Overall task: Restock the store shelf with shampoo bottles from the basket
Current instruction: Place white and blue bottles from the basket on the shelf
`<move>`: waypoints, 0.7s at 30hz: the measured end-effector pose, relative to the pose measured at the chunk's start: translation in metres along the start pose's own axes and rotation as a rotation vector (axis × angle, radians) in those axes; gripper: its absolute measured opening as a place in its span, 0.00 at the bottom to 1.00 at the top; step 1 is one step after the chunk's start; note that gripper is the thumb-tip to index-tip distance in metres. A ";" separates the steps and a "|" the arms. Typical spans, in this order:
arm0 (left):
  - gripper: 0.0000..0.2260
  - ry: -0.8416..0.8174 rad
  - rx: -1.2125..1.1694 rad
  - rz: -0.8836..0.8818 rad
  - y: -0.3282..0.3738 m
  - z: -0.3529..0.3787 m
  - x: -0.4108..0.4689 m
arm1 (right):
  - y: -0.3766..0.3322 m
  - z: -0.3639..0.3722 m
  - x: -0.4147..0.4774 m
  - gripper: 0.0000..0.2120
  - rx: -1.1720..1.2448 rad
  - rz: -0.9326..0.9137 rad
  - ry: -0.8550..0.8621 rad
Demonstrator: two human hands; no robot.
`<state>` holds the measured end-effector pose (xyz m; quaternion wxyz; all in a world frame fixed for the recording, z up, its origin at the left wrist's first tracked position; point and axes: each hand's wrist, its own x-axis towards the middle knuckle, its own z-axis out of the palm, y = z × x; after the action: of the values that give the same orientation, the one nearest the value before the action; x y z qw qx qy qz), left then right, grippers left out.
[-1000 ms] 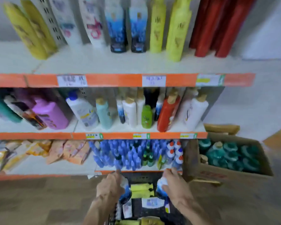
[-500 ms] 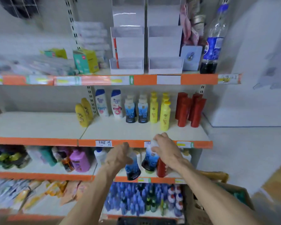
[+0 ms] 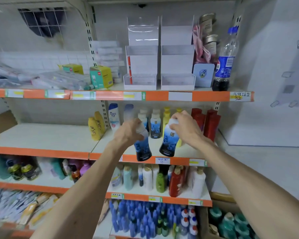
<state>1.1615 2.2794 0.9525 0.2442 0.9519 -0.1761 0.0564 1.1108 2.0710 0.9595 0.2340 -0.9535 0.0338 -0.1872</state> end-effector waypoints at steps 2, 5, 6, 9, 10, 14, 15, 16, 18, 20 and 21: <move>0.26 0.001 0.000 0.020 -0.005 -0.002 0.010 | 0.001 0.006 0.011 0.16 0.013 0.014 0.003; 0.24 0.002 0.009 0.038 -0.018 -0.001 0.032 | 0.004 0.022 0.030 0.14 0.013 0.024 0.002; 0.23 0.000 0.005 0.045 -0.023 0.001 0.041 | 0.006 0.029 0.036 0.14 0.010 0.029 0.002; 0.23 -0.007 -0.031 0.056 -0.042 0.012 0.072 | 0.010 0.054 0.058 0.14 -0.020 0.072 -0.015; 0.23 -0.013 -0.041 0.056 -0.050 0.019 0.083 | 0.012 0.063 0.065 0.14 -0.027 0.081 -0.024; 0.22 -0.070 -0.037 0.082 -0.073 0.047 0.124 | 0.019 0.100 0.098 0.15 -0.027 0.119 -0.030; 0.21 -0.075 -0.046 0.084 -0.078 0.054 0.132 | 0.021 0.108 0.106 0.15 -0.022 0.125 -0.031; 0.20 -0.077 -0.053 0.081 -0.082 0.061 0.140 | 0.023 0.116 0.114 0.16 -0.018 0.127 -0.033; 0.19 -0.085 -0.056 0.079 -0.091 0.072 0.156 | 0.026 0.130 0.130 0.15 -0.026 0.132 -0.034; 0.18 -0.100 -0.059 0.088 -0.100 0.081 0.171 | 0.029 0.141 0.146 0.16 -0.037 0.137 -0.041; 0.18 -0.105 -0.057 0.093 -0.102 0.083 0.179 | 0.031 0.146 0.153 0.16 -0.048 0.134 -0.045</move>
<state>1.3674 2.2677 0.8687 0.2587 0.9370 -0.2344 0.0126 1.3080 2.0831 0.8782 0.2240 -0.9583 0.0969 -0.1486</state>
